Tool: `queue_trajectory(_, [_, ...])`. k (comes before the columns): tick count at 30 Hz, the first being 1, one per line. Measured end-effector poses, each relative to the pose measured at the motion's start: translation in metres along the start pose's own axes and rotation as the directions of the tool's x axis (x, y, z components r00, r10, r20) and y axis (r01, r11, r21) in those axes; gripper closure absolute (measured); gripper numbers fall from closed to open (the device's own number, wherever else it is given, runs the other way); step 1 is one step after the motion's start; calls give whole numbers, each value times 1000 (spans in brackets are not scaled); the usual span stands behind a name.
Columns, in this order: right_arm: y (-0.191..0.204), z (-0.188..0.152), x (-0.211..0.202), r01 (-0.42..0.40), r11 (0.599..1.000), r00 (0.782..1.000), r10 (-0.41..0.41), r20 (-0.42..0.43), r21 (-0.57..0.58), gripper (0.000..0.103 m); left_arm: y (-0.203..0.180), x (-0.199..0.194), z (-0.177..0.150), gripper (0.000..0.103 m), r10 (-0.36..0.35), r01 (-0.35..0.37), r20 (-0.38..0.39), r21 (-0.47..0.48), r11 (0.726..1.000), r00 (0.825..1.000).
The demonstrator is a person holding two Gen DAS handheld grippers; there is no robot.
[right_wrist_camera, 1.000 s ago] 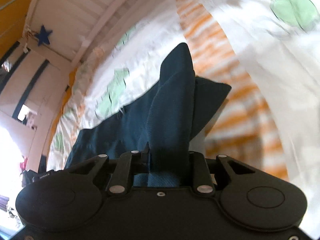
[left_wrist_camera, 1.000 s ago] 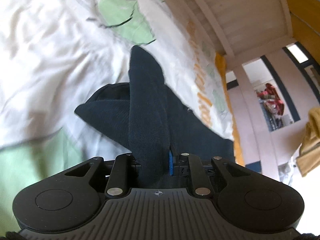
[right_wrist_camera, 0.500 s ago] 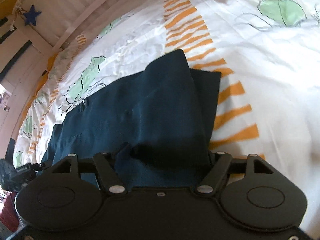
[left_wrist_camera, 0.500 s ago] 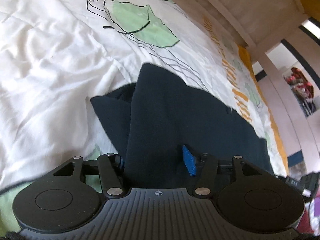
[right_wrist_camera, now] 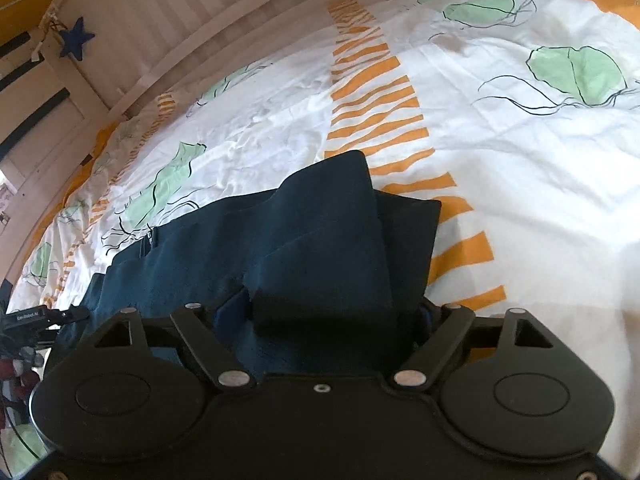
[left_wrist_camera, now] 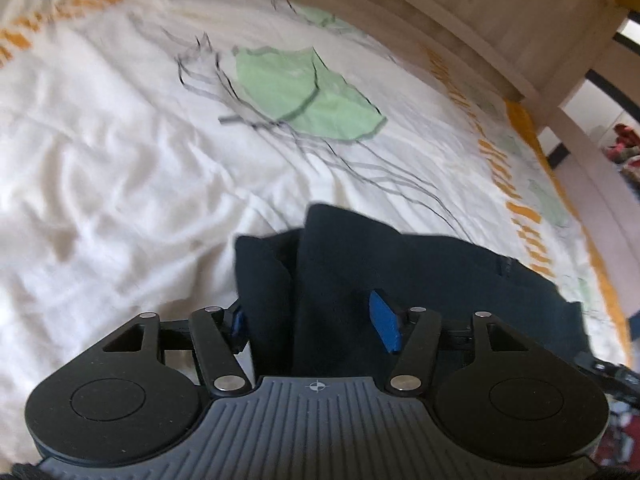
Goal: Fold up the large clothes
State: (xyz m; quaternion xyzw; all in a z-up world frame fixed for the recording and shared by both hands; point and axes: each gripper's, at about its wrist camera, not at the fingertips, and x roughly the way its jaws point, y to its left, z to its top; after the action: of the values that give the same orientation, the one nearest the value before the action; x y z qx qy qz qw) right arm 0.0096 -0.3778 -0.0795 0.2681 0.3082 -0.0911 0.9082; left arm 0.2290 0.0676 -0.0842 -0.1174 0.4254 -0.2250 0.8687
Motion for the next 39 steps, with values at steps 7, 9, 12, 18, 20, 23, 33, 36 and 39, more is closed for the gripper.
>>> queue_trajectory(7, [-2, 2, 5, -18, 1000, 1000, 18, 9, -2, 10, -16, -22, 17, 35, 175, -186, 159, 53, 981, 972])
queue_trajectory(9, [-2, 2, 7, -33, 999, 999, 33, 7, -4, 6, -31, -34, 16, 30, 166, -182, 181, 76, 980, 969])
queue_trajectory(12, [4, 0, 9, -24, 999, 1000, 24, 1, -38, 3, -60, -44, 8, 28, 146, -174, 204, 124, 977, 968])
queue_trajectory(18, [8, -2, 9, -17, 998, 1000, 17, -1, -67, 1, -117, -43, -26, 28, 110, -144, 179, 195, 970, 978])
queue_trajectory(20, [6, -2, 9, -19, 998, 1000, 19, 1, -62, 1, -131, -38, -38, 28, 117, -154, 170, 223, 962, 978])
queue_trajectory(23, [7, -3, 9, -15, 998, 1000, 15, 7, -67, 1, -147, -27, -55, 28, 130, -166, 149, 265, 950, 980])
queue_trajectory(33, [9, -6, 9, -5, 997, 1000, 6, 23, -74, 1, -155, -4, -96, 14, 236, -262, 134, 231, 937, 962])
queue_trajectory(36, [9, -6, 9, -5, 997, 1000, 6, 23, -74, 1, -152, -4, -98, 10, 216, -241, 135, 209, 948, 967])
queue_trajectory(39, [9, -6, 9, -6, 997, 1000, 7, 24, -74, 0, -152, -2, -100, 7, 218, -247, 139, 240, 939, 966])
